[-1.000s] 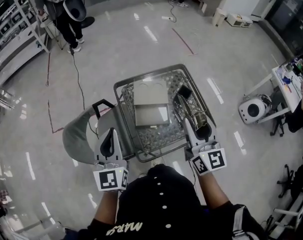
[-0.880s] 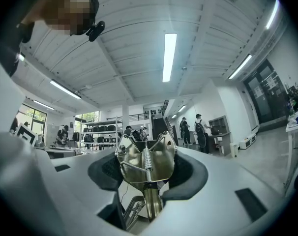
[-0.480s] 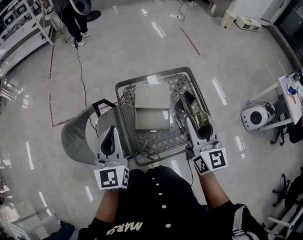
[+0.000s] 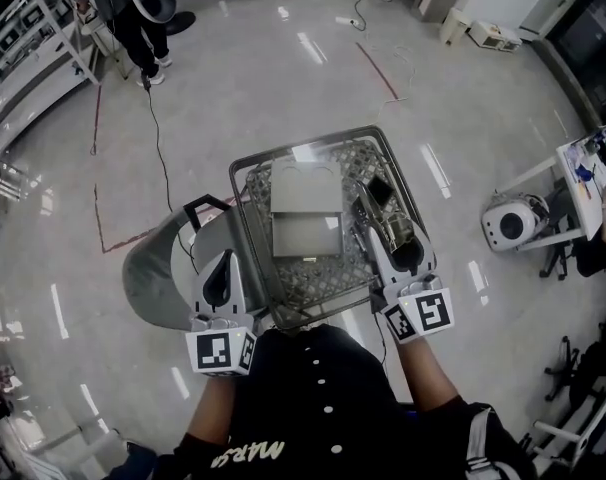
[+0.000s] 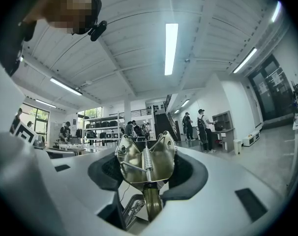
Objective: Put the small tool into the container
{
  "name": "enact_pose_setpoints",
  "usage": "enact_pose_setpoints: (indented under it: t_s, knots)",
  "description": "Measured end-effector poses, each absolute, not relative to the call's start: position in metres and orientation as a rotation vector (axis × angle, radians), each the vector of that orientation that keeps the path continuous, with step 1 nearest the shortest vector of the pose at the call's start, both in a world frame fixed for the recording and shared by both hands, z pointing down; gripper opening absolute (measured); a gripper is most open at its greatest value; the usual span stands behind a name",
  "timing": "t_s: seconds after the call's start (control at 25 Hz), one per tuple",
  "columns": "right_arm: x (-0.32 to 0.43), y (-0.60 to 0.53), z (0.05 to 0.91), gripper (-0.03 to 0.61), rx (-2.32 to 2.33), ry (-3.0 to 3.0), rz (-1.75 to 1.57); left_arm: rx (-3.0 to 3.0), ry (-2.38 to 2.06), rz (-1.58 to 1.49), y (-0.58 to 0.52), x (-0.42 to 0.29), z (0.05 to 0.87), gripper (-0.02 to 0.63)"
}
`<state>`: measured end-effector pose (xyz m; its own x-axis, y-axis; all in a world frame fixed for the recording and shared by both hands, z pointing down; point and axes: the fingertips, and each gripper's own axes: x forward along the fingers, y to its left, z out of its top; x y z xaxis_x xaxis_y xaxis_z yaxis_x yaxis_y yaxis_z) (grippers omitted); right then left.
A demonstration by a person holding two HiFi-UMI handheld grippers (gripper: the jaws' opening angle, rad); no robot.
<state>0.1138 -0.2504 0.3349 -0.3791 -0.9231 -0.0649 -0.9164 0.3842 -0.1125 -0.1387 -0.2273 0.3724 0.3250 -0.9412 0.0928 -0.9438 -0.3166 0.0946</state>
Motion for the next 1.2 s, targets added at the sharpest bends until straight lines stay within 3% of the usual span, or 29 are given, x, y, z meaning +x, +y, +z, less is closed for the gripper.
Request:
enact_pose_setpoints:
  t_s: [0.52,1.2]
  knots:
    - [0.095,-0.286,0.395,0.222,-1.690,2.658,-0.166,2.378,-1.673,0.081,-0.241,-0.140,0.401,0.026]
    - [0.038,-0.344,0.644,0.222,-1.442,3.120,-0.515,2.180,-1.535,0.314,-0.231,-0.123,0.526,0.026]
